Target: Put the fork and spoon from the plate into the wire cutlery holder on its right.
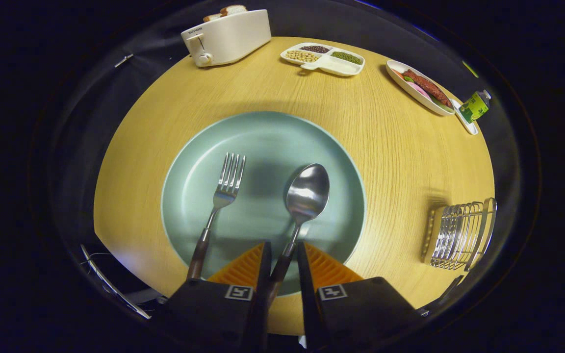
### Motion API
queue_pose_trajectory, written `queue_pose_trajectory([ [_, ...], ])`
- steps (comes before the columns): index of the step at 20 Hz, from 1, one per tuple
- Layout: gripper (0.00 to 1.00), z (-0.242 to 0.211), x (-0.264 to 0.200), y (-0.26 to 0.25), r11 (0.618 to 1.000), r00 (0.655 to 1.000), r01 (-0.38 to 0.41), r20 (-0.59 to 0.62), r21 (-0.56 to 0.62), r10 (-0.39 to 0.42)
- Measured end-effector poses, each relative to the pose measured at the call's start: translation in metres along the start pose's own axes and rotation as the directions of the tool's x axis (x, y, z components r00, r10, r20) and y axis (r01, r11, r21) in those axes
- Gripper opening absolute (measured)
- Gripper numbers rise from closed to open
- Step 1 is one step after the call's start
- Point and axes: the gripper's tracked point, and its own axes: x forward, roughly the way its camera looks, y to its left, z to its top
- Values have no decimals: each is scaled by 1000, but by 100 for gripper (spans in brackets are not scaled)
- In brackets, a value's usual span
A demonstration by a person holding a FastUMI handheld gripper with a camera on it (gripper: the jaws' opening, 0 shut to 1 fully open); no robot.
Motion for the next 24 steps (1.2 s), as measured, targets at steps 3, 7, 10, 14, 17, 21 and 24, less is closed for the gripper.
queue_pose_trajectory([
  [3, 13, -3, 3, 2, 998, 997, -59, -39, 38, 60],
  [7, 8, 3, -6, 1, 992, 994, -103, -35, 68, 105],
  [10, 8, 10, -26, -5, 989, 992, -125, -5, 81, 126],
  [14, 8, 20, -66, -19, 983, 985, -169, 44, 70, 166],
  [17, 8, 24, -97, -37, 978, 979, -199, 64, 68, 195],
  [21, 8, 19, -138, -85, 974, 975, -215, 79, 72, 209],
  [24, 8, 9, -159, -132, 976, 980, -194, 73, 95, 187],
])
